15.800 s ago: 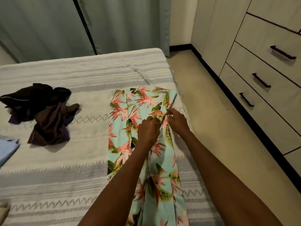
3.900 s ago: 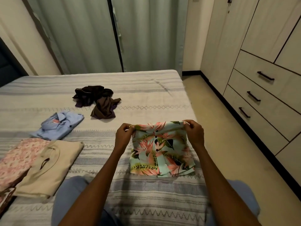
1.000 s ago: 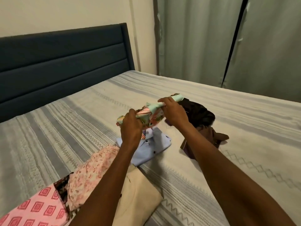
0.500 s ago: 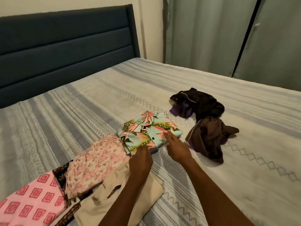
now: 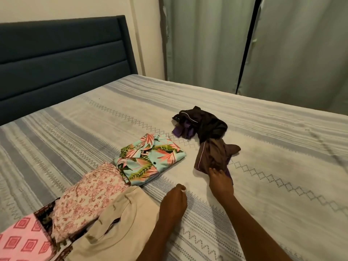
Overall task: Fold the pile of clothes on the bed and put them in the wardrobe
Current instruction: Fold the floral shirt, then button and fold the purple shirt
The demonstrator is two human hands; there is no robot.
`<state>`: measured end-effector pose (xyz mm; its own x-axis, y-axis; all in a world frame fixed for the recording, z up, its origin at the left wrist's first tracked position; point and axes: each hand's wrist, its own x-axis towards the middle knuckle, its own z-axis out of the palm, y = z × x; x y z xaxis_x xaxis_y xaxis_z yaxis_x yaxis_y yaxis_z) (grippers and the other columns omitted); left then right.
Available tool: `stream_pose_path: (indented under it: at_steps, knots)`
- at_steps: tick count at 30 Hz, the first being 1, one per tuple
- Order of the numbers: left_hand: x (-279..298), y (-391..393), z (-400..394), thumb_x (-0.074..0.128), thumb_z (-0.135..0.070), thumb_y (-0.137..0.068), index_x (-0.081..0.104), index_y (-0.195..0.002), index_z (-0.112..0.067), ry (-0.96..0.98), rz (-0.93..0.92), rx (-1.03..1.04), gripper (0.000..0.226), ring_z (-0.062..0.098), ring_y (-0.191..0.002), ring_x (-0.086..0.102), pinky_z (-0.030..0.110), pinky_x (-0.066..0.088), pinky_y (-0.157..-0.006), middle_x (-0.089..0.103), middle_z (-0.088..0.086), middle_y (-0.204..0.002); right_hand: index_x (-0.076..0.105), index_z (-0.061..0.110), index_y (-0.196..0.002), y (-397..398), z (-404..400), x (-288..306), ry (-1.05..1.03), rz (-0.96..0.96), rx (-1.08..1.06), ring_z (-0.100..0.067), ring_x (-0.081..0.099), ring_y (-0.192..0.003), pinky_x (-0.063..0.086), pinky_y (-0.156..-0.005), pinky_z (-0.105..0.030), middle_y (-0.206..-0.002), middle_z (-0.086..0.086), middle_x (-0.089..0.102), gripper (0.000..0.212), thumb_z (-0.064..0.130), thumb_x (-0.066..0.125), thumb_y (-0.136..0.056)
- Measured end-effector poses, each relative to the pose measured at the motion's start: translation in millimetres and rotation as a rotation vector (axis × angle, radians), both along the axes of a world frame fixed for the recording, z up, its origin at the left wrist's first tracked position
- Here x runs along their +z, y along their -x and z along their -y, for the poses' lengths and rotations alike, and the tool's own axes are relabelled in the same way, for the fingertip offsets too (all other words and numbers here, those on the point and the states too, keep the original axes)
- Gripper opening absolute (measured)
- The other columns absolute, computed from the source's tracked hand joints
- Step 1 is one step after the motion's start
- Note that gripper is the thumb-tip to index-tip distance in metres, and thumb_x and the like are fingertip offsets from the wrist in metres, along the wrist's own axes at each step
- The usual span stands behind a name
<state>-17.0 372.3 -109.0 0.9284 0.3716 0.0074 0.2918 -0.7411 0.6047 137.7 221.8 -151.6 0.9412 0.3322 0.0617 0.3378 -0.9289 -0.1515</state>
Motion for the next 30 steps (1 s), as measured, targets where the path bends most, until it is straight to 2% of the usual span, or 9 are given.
stream_pose_path:
  at_steps: [3,7,10,14,17,21,25,27,30]
  knots:
    - [-9.6,12.6,16.5,0.043,-0.023,-0.101,0.053,-0.128,-0.019,0.079,-0.080,-0.059,0.030,0.022,-0.101,0.065,0.032,0.050,-0.084,0.070,0.006,-0.110,0.070,0.005,-0.090,23.8,24.9,11.2,-0.053,0.047,-0.015,-0.035,0.069,-0.071,0.052,-0.055,-0.038,-0.078,-0.014,0.071,0.012,-0.001,0.068,-0.080]
    - [-14.1,36.4,48.5,0.046,-0.017,-0.100,0.047,-0.138,-0.013,0.223,-0.145,-0.138,0.038,0.023,-0.123,0.057,0.024,0.042,-0.094,0.060,0.009,-0.133,0.065,0.010,-0.077,74.9,61.3,15.2,-0.092,0.109,-0.051,-0.026,0.059,-0.047,0.034,-0.041,-0.026,-0.059,-0.006,0.063,0.022,-0.006,0.076,-0.066]
    - [-11.0,55.7,69.4,0.047,-0.017,-0.101,0.045,-0.140,-0.013,0.291,-0.179,-0.132,0.040,0.025,-0.119,0.060,0.022,0.043,-0.092,0.060,0.009,-0.133,0.065,0.013,-0.080,124.9,95.3,12.6,-0.116,0.128,-0.050,-0.026,0.061,-0.056,0.041,-0.043,-0.028,-0.069,-0.004,0.066,0.028,-0.003,0.078,-0.062]
    - [-5.0,85.6,94.6,0.047,-0.022,-0.102,0.050,-0.135,-0.015,0.353,-0.110,-0.127,0.034,0.029,-0.109,0.064,0.032,0.050,-0.092,0.065,0.014,-0.125,0.068,0.015,-0.087,198.3,141.2,17.4,-0.157,0.132,-0.042,-0.027,0.061,-0.063,0.046,-0.049,-0.029,-0.073,-0.005,0.068,0.028,-0.002,0.077,-0.067]
    - [-4.1,120.5,121.6,0.050,-0.017,-0.101,0.054,-0.132,-0.010,0.350,-0.026,-0.145,0.032,0.027,-0.116,0.060,0.022,0.043,-0.087,0.063,0.013,-0.128,0.068,0.017,-0.092,259.7,177.9,19.2,-0.234,0.178,-0.054,-0.025,0.058,-0.059,0.044,-0.049,-0.028,-0.072,-0.007,0.066,0.013,0.015,0.064,-0.080]
    - [-0.3,157.1,157.4,0.054,-0.031,-0.097,0.048,-0.139,-0.012,0.442,0.046,-0.230,0.046,0.018,-0.112,0.058,0.022,0.041,-0.087,0.060,0.008,-0.127,0.062,0.021,-0.117,331.0,211.2,10.1,-0.295,0.121,-0.110,-0.027,0.063,-0.064,0.047,-0.053,-0.031,-0.079,-0.008,0.067,0.036,0.047,0.058,-0.091]
    - [2.2,181.3,206.2,0.068,-0.026,-0.093,0.029,-0.153,-0.014,0.612,-0.095,-0.155,0.072,0.023,-0.112,0.059,0.028,0.044,-0.089,0.062,0.009,-0.119,0.064,0.028,-0.096,384.0,234.8,10.0,-0.348,0.097,-0.132,-0.023,0.062,-0.054,0.039,-0.045,-0.027,-0.064,-0.002,0.065,0.053,0.070,0.032,-0.095]
    - [-0.2,181.3,223.6,0.070,-0.018,-0.090,0.044,-0.143,-0.010,0.569,-0.187,-0.099,0.060,0.031,-0.113,0.061,0.034,0.047,-0.092,0.065,0.014,-0.120,0.066,0.026,-0.086,397.4,246.2,12.2,-0.407,0.051,-0.174,-0.023,0.061,-0.056,0.042,-0.048,-0.031,-0.064,-0.003,0.065,0.063,0.073,0.024,-0.095]
    - [0.4,186.9,236.8,0.064,-0.004,-0.085,0.069,-0.092,-0.011,0.556,-0.301,-0.162,0.011,0.033,-0.081,0.067,0.042,0.055,-0.076,0.070,0.016,-0.087,0.073,0.021,-0.082,404.8,264.9,15.4,-0.452,-0.094,-0.288,-0.027,0.064,-0.069,0.042,-0.058,-0.032,-0.074,-0.006,0.070,0.063,0.068,0.034,-0.096]
